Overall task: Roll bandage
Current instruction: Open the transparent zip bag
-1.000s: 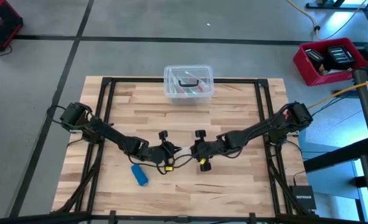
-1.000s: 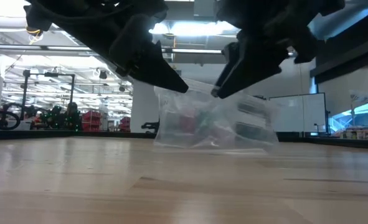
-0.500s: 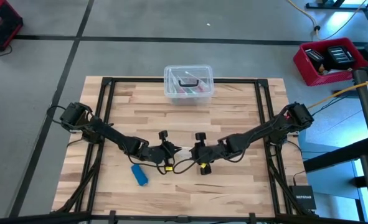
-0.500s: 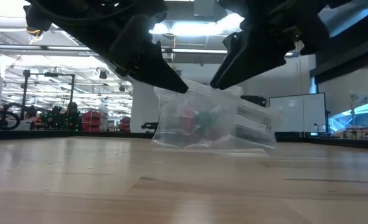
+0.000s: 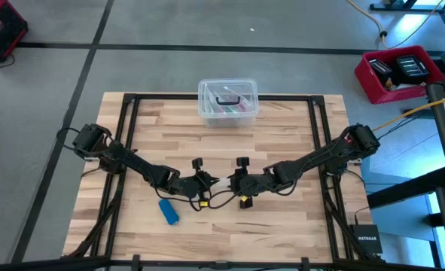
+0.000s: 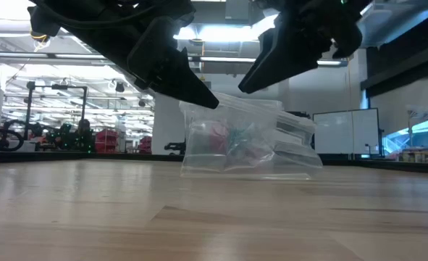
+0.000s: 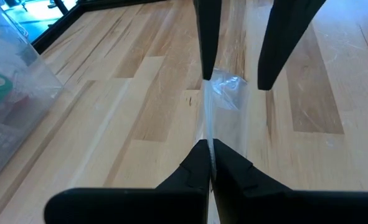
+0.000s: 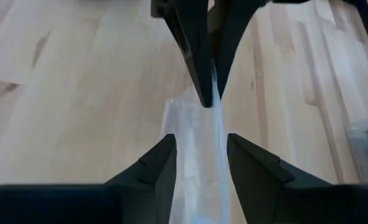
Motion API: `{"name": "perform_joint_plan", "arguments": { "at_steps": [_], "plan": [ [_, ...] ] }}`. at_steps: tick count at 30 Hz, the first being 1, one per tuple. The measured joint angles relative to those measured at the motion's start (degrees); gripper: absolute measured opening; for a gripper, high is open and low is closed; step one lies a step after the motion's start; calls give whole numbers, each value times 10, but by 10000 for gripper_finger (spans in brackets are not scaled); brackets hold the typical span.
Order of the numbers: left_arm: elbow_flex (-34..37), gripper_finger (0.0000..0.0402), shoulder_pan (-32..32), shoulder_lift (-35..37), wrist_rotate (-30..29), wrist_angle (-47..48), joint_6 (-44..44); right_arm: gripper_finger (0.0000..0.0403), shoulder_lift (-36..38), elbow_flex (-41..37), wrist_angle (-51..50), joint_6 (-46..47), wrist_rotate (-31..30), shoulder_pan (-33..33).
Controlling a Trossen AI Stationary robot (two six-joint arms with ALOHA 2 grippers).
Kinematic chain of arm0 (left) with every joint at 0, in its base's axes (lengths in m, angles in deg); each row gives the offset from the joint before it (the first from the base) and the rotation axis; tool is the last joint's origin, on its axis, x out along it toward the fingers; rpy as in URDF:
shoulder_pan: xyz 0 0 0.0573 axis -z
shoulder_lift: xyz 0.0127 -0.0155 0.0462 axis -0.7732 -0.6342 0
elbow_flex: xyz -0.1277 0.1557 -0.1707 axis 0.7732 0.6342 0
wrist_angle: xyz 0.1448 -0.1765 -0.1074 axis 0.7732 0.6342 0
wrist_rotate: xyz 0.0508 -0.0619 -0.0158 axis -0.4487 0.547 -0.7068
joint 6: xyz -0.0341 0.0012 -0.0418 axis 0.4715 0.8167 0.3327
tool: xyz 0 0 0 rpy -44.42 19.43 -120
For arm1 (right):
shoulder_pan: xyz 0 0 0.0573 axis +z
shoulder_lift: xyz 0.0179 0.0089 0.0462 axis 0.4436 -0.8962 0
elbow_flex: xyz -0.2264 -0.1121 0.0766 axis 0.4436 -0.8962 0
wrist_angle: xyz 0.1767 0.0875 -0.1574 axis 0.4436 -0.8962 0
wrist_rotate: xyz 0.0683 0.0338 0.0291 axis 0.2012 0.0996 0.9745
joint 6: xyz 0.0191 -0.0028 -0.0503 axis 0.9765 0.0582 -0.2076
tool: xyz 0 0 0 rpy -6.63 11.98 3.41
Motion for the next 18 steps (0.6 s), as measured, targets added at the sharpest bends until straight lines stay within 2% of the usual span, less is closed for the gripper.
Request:
{"name": "perform_joint_plan", "arguments": {
  "at_steps": [18],
  "plan": [
    [0, 1, 0, 0, 0, 2, 0, 144, -25, -5, 34, 1, 13, -3]
  ]
}}
